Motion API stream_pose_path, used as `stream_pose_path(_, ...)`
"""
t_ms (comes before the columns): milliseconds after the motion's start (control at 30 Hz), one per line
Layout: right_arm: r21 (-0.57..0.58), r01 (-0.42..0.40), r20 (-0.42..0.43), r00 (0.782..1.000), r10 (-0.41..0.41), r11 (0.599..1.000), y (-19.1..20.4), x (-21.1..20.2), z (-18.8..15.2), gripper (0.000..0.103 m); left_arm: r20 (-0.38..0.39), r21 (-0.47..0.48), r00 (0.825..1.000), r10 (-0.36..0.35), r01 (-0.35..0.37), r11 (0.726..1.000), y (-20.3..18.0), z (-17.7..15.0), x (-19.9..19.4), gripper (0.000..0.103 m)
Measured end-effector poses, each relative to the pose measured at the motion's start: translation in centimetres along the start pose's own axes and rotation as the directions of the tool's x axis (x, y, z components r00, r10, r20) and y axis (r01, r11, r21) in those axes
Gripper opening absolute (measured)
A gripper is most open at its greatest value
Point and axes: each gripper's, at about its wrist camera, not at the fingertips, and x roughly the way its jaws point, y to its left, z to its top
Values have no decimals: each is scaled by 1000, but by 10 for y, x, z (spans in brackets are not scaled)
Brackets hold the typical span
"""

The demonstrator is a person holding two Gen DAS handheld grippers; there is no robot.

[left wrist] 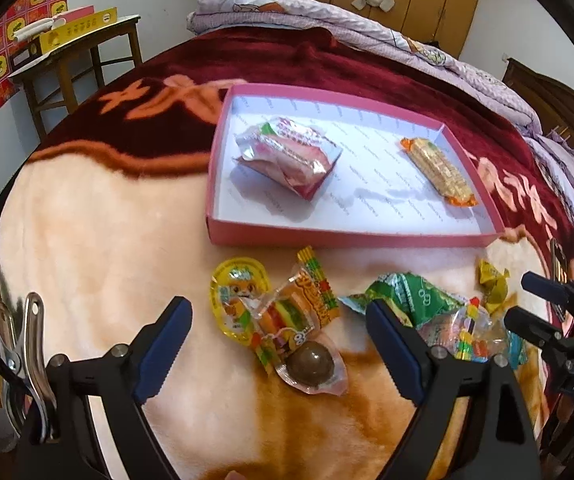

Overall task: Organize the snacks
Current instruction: 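Move both grippers back over the remaining snack pile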

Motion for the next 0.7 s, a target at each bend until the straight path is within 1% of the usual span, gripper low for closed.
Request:
stream_pose_path(233,26,-13,-1,1000,13,1000,-8,2,-3,76,3,-2,1000,-15,15,1000,-3,-8,0,84)
stream_pose_path(400,44,-15,-14,1000,16,999,-12,7,-6,75,13,-42,1000,-11,12,999,5,-7,-1,65)
stream_pose_path(500,62,-26,-22,999,27,998,-15,12,-7,71,2,-55,1000,-22,22,998,6,-9,1,60)
stream_pose_path(600,74,-33,-26,999,35,997,-16,15,-8,69,-15,-62,999,-33,32,998,5,-11,7,58)
stream_pose_path(700,79,-30,-38,999,33,996,-17,19,-9,67,-17,-45,1000,-22,22,999,1,-12,10,58)
